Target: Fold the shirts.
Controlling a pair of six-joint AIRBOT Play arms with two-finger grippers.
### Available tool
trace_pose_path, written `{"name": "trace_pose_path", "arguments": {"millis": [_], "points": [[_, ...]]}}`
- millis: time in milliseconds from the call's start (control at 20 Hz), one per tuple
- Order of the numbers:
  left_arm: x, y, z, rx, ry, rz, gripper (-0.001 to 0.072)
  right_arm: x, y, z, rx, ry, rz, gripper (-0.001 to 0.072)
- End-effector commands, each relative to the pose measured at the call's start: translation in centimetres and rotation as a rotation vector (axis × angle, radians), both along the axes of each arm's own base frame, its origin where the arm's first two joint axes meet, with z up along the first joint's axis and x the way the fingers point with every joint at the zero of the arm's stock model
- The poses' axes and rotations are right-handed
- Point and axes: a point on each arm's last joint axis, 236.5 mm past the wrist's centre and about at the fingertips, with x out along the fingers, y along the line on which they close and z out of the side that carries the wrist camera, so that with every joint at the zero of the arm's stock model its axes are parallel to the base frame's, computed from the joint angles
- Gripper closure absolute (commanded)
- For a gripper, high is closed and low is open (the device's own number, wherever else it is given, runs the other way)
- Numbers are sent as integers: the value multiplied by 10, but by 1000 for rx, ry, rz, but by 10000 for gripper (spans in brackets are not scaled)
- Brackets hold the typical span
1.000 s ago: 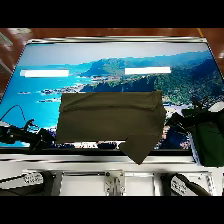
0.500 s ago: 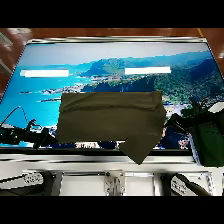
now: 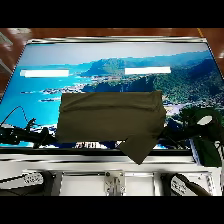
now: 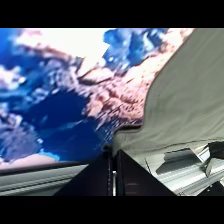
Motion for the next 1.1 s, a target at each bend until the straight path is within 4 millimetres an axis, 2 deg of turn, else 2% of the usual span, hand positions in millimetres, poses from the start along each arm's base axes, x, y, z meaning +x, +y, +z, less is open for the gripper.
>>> {"name": "trace_pose_path", "arguments": {"millis": [0, 50, 100, 250, 350, 450, 500, 550, 600, 700, 750, 850, 950, 1050], "points": [[-3, -5, 4, -25, 3, -17, 668, -4, 8, -20, 8, -12, -68, 173], [-3, -5, 5, -26, 3, -17, 668, -3, 6, -23, -4, -20, -78, 175], [-3, -5, 5, -26, 4, -17, 667, -1, 5, -27, -12, -28, -91, 216], [-4, -5, 5, -29, 5, -18, 668, 10, 8, -32, 10, -44, -135, 216], [-4, -6, 5, -32, 7, -20, 667, 9, 8, -38, 14, -28, -142, 224], [-4, -6, 5, -31, 6, -19, 668, 8, 8, -41, 14, -22, -134, 425], [-3, -5, 5, -29, 4, -19, 668, 9, 8, -41, 16, -29, -130, 461], [-2, -4, 5, -23, 0, -17, 668, 9, 9, -40, 19, -31, -123, 579], [0, -3, 5, -20, -4, -17, 668, 10, 9, -39, 19, -40, -113, 653], [7, 2, 9, -5, -39, -34, 668, 18, 9, -27, 26, -96, -60, 654], [14, 6, 14, 12, -71, -44, 669, 27, 7, -17, 25, -138, -43, 654], [33, 12, 32, 15, -154, -67, 668, 57, -3, 7, -10, -238, -58, 655], [61, 19, 49, 28, -212, -45, 669, 93, -14, 33, -20, -305, -132, 655], [88, 22, 61, 74, -257, -52, 669, 123, -15, 55, 10, -368, -165, 655]]}}
